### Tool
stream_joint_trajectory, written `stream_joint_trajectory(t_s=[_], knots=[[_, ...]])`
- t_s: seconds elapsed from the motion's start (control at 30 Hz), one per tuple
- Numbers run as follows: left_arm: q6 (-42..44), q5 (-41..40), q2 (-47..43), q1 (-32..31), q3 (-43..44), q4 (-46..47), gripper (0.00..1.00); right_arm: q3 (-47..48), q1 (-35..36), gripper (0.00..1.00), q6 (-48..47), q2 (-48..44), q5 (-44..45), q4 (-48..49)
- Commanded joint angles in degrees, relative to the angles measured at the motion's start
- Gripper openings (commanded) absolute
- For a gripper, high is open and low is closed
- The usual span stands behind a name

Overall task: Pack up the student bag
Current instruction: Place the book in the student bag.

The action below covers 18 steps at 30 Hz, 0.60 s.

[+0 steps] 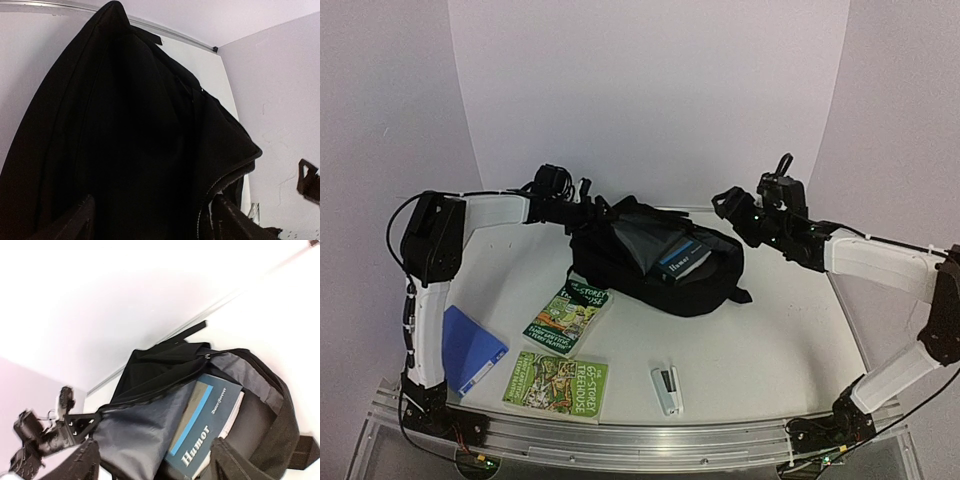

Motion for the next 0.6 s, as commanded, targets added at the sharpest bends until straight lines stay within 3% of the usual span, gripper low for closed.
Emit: stream_joint_trajectory(t_s=[0.0, 0.13, 0.27, 0.4, 0.57], knots=[[5.6, -0.6, -13.1, 0.6, -5.7, -1.6, 0.90, -1.5, 0.4, 0.80, -7.0, -6.8, -5.7, -5.2], [7.0, -3.8, -23.6, 1.1, -14.6, -4.7, 0.99, -3.8, 1.5, 0.85, -5.7, -11.8, -9.4, -7.3], [6.0, -7.4, -33.1, 1.9, -24.0, -8.3, 1.00, -6.0, 4.9, 0.86, -2.0, -13.7, -11.1, -7.3], [2.9, -8.6, -39.8, 3.2, -34.6, -9.8, 1.00, -6.9, 10.7, 0.86, 1.9, -11.9, -9.5, -7.1], [-1.4, -6.9, -43.8, 4.5, -47.3, -5.0, 1.00, -7.9, 17.0, 0.86, 6.8, -7.0, -7.7, -2.6]])
